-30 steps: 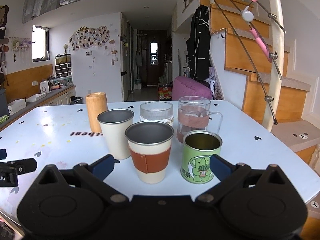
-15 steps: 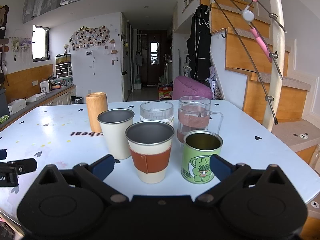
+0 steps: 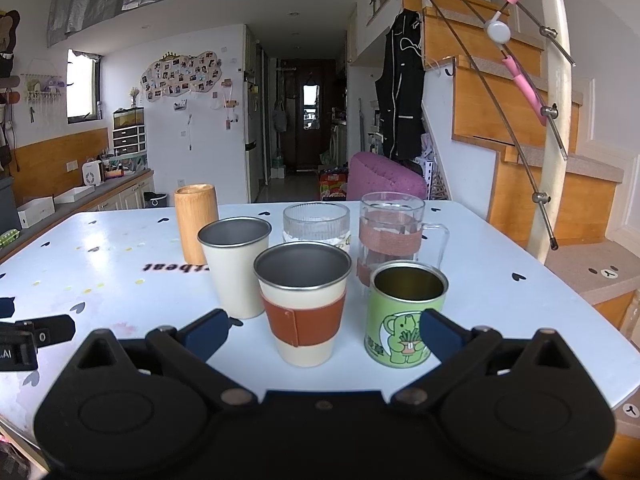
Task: Flip cup upright
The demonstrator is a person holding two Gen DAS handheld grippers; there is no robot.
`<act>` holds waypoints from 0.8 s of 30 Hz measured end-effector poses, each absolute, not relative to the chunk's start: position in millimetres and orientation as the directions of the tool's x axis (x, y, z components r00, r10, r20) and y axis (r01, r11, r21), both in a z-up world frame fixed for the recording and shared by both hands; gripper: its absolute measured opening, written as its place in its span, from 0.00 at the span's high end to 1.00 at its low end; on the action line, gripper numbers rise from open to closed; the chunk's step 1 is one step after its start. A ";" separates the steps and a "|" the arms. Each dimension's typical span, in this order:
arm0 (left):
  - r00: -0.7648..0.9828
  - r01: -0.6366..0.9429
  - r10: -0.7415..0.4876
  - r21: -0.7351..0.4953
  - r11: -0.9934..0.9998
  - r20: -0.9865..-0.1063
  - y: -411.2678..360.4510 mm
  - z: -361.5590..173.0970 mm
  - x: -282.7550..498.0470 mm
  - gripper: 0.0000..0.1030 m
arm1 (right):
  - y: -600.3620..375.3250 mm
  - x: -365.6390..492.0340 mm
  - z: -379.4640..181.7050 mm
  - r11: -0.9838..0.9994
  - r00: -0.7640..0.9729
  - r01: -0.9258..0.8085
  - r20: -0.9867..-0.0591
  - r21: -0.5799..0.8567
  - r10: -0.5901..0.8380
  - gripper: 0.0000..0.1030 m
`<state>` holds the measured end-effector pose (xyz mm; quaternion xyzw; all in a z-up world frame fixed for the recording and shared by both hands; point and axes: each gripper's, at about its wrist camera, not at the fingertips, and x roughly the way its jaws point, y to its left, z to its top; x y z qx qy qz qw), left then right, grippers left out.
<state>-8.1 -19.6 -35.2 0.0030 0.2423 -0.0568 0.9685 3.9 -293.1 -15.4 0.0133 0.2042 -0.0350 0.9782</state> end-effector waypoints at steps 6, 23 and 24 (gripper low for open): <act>0.876 0.112 -0.109 -0.022 0.994 -0.470 -19.5 -35.2 -8.1 0.00 | -293.0 3.6 -15.1 0.997 0.914 0.073 -0.400 0.012 -0.063 0.00; 0.877 0.110 -0.108 -0.022 0.994 -0.469 -19.1 -35.0 -8.0 0.00 | -291.8 2.3 -14.6 0.998 0.914 0.068 -0.402 0.011 -0.058 0.00; 0.877 0.110 -0.108 -0.022 0.994 -0.469 -19.0 -35.0 -8.0 0.00 | -291.9 2.5 -14.8 0.998 0.914 0.068 -0.402 0.012 -0.058 0.00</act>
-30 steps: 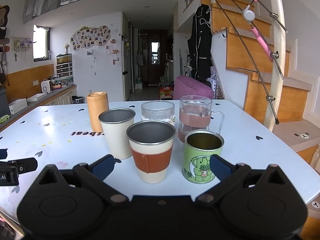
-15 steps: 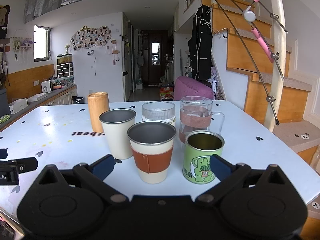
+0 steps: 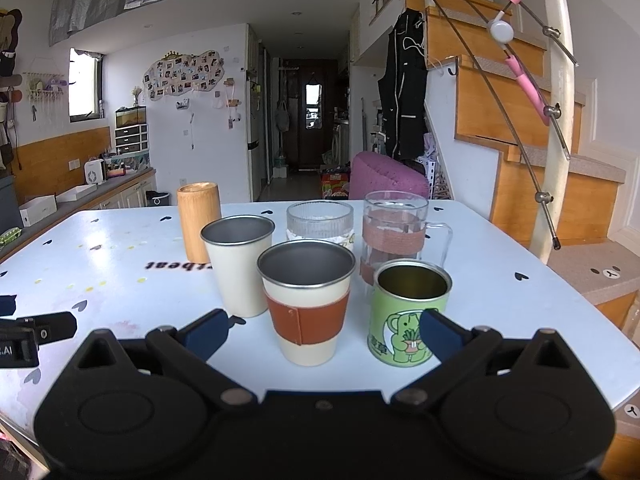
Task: Flip cup upright
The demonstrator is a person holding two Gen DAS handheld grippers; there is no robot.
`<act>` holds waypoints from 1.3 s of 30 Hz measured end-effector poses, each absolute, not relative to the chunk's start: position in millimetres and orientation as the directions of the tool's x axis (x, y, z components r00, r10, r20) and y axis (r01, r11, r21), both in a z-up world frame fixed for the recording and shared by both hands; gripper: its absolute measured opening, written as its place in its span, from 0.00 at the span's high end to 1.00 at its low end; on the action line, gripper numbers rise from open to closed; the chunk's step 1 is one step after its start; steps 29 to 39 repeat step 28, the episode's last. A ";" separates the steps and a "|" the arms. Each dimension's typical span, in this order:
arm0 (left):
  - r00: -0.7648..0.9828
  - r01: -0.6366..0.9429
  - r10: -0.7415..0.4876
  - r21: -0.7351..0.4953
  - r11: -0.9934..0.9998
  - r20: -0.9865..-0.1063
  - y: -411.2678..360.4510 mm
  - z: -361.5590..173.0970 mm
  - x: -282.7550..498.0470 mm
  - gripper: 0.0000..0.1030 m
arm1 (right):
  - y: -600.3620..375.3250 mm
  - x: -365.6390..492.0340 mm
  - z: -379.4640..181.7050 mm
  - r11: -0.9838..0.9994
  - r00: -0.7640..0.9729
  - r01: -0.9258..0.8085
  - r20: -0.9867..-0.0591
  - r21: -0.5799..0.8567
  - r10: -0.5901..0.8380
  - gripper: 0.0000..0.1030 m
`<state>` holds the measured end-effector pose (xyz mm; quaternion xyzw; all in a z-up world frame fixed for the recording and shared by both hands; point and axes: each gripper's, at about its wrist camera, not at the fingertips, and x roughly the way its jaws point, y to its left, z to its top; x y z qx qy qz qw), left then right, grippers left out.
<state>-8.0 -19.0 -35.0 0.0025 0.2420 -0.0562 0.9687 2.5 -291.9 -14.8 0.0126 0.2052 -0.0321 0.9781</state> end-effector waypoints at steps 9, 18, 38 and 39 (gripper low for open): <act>0.877 0.110 -0.108 -0.022 0.994 -0.469 -18.6 -35.0 -8.1 0.00 | -291.3 3.1 -15.1 0.998 0.913 0.067 -0.403 0.012 -0.056 0.00; 0.877 0.111 -0.108 -0.021 0.994 -0.469 -18.6 -35.1 -8.0 0.00 | -291.2 3.6 -15.9 0.998 0.912 0.066 -0.405 0.012 -0.056 0.00; 0.877 0.112 -0.109 -0.021 0.993 -0.469 -18.2 -35.0 -8.0 0.00 | -291.9 4.3 -17.8 0.998 0.911 0.068 -0.409 0.013 -0.057 0.00; 0.877 0.112 -0.109 -0.021 0.993 -0.469 -18.2 -35.0 -8.0 0.00 | -291.9 4.3 -17.8 0.998 0.911 0.068 -0.409 0.013 -0.057 0.00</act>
